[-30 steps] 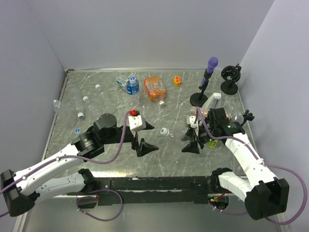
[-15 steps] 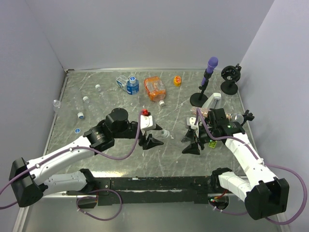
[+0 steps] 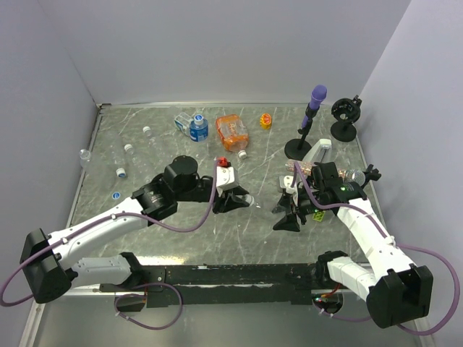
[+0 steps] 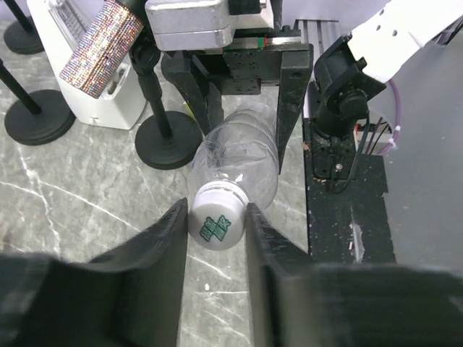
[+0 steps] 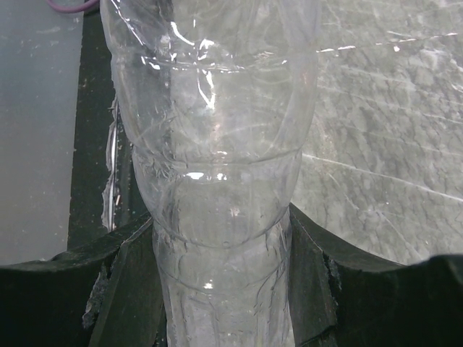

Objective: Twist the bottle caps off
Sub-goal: Unscrew the bottle cap from the plastic bottle.

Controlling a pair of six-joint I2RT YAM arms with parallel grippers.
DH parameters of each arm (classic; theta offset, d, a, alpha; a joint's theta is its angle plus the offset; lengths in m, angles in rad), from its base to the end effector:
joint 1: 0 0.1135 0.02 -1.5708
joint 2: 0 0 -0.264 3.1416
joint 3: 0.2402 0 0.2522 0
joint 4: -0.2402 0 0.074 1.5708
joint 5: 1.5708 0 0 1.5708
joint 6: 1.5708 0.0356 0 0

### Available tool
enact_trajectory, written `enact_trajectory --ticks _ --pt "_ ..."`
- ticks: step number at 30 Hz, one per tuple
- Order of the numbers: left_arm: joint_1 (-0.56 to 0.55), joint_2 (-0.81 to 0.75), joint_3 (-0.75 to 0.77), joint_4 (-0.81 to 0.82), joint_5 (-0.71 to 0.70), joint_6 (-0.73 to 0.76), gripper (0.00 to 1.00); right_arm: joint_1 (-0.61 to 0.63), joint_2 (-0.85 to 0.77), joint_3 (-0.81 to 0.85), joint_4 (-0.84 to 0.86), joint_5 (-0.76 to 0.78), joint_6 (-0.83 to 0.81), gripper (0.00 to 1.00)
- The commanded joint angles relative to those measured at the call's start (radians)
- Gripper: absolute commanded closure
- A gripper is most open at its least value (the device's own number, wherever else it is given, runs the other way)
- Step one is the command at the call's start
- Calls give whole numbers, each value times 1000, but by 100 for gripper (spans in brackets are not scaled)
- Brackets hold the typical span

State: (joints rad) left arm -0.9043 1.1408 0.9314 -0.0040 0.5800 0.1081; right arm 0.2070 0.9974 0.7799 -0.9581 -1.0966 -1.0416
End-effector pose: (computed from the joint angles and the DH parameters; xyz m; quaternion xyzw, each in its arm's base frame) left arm 0.1475 -0.2191 0.3393 0.5187 0.5653 -0.4384 0.4682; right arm 0.1537 0.0646 0.2577 -0.5722 0.6192 0.3993 0.3603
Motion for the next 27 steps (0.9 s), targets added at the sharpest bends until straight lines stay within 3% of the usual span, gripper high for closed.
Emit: enact_trajectory --ticks 1,2,5,10,21,27 --pt "1 11 56 15 41 -13 76 6 -3 35 -1 -48 -29 87" --pt "2 11 57 13 40 -18 85 6 -3 35 -1 -46 -29 87" --pt "1 8 55 7 26 -56 99 8 -5 35 2 -42 -25 87" --pt "5 -6 43 6 23 -250 99 8 -9 32 16 -36 -12 87" --pt "-2 46 73 -114 -86 -1017 99 8 -13 30 21 -36 -9 87" --pt "-42 77 202 -341 -255 -1133 99 11 -17 30 21 -31 -8 87"
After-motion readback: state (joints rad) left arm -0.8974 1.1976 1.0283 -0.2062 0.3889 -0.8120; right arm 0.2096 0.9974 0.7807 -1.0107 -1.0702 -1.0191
